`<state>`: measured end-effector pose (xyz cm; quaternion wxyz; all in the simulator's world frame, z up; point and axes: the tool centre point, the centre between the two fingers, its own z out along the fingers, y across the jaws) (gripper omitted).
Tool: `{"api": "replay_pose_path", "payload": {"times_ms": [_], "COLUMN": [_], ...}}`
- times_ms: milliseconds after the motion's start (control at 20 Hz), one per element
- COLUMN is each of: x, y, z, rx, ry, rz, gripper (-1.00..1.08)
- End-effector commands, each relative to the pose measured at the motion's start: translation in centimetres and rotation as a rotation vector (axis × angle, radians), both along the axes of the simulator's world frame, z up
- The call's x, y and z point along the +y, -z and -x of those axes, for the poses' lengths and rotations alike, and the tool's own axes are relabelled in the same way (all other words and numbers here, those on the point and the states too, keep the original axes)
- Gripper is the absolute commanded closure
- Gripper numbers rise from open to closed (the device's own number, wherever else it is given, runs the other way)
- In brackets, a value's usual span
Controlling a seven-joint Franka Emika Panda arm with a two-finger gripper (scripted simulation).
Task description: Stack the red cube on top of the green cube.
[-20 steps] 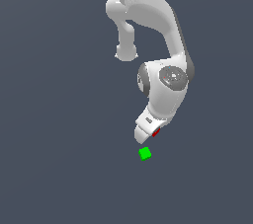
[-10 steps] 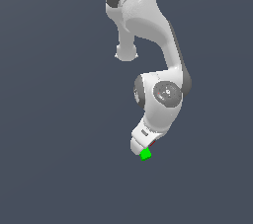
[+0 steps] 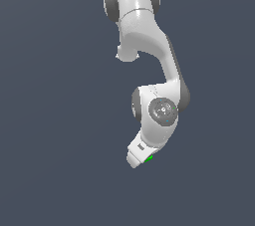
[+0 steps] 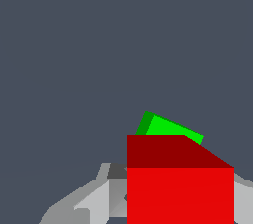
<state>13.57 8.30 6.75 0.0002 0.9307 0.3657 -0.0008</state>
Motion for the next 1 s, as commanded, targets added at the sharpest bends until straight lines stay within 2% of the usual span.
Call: {"api": "replay_pose_path", "payload": {"times_ms": [0,500,550,950], "x": [-0.18,-0.42,-0.42,-0.42], "y": [0.24,0.66,0.66,0.66], "z": [-0.54,-1.27,-1.27,-1.27], "rx": [-0.001,-0.001,-0.001,-0.001], "ry": [0.000,0.000,0.000,0.000], "rz": [-0.001,-0.001,-0.001,-0.001], "gripper": [1.08,1.08,-0.92,-0.92]}}
